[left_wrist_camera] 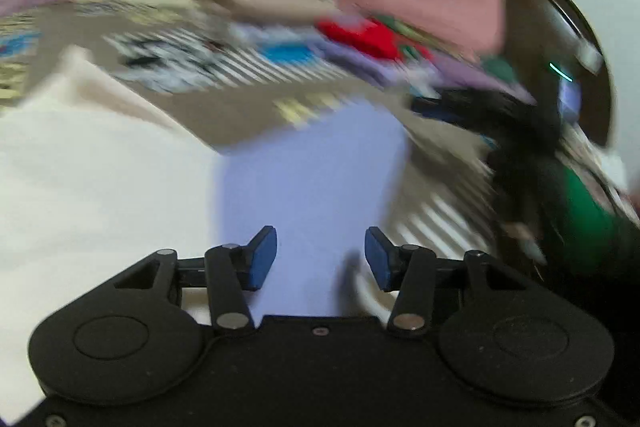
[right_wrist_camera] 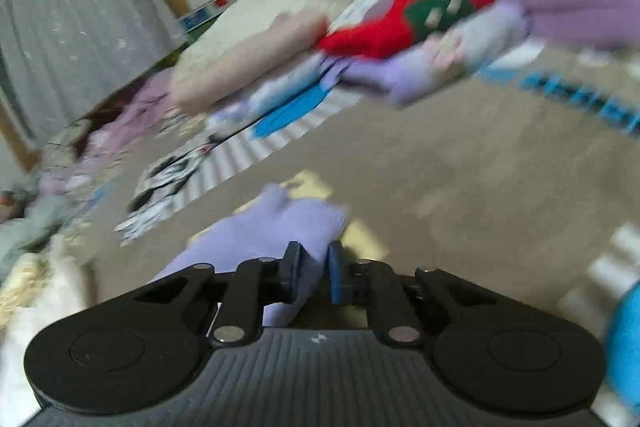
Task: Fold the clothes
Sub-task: 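Open the right tool to release the lavender sleeve on the body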
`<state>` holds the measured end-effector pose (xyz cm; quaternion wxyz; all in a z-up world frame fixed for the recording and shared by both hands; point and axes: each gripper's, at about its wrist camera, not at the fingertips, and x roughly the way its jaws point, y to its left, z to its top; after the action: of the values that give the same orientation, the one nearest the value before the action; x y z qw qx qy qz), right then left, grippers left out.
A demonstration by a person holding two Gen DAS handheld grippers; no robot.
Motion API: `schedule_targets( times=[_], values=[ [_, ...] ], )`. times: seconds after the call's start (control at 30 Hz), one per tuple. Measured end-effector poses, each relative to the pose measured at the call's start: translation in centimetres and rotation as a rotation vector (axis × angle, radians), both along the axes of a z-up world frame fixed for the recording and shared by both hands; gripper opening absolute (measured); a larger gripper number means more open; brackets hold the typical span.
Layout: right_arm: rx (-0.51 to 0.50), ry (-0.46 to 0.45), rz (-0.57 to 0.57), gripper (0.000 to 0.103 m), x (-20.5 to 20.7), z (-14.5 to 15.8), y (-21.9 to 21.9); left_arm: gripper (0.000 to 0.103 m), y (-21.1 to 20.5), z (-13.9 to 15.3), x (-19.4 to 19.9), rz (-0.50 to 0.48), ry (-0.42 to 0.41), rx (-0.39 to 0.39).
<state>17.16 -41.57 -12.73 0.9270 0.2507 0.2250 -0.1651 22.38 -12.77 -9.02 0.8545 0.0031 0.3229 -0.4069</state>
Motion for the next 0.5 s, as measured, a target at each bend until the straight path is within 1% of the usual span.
schedule_targets(
  times=[0.03,0.07,0.1,0.13,0.17,0.2,0.23,0.27,0.3,0.33,0.4,0.43,0.5],
  values=[
    [-0.056,-0.014,-0.014,0.022,-0.4,0.6,0.5,0.048,0.8,0.2,0.7,0.062,0.000,-0.010],
    [-0.098,-0.053,-0.001,0.021,-0.8,1.4,1.2,0.048,1.7,0.3,1.7,0.128,0.009,-0.022],
    [-0.140,-0.104,0.031,0.022,-1.3,2.3,2.2,0.047,2.4,0.4,2.8,0.193,0.027,-0.026],
    [-0.193,-0.128,0.064,0.023,-1.4,3.0,3.5,0.047,3.1,0.5,3.8,0.254,0.043,-0.026],
    [-0.250,-0.134,0.098,0.026,-1.3,3.5,4.9,0.047,3.5,0.7,4.6,0.304,0.053,-0.030],
    [-0.278,-0.146,0.137,0.027,-1.1,3.8,6.1,0.047,3.9,0.9,5.4,0.350,0.063,-0.036],
    [-0.262,-0.162,0.194,0.027,-0.9,4.0,7.0,0.047,4.0,1.1,6.2,0.387,0.067,-0.045],
    [-0.225,-0.172,0.277,0.026,-0.5,4.0,7.9,0.045,4.1,1.3,7.0,0.430,0.066,-0.052],
    [-0.200,-0.170,0.368,0.026,0.0,3.8,9.2,0.038,4.1,1.4,7.6,0.472,0.066,-0.053],
    [-0.191,-0.163,0.454,0.026,0.5,3.7,10.7,0.034,4.1,1.4,8.7,0.522,0.074,-0.054],
    [-0.221,-0.154,0.631,0.024,1.2,3.7,14.0,0.030,4.1,0.9,11.1,0.606,0.119,-0.083],
    [-0.240,-0.147,0.691,0.025,1.3,3.8,15.3,0.027,4.0,0.5,12.3,0.641,0.139,-0.094],
    [-0.251,-0.116,0.800,0.024,1.8,3.8,17.5,0.025,3.2,-0.3,14.8,0.687,0.165,-0.105]
  ],
)
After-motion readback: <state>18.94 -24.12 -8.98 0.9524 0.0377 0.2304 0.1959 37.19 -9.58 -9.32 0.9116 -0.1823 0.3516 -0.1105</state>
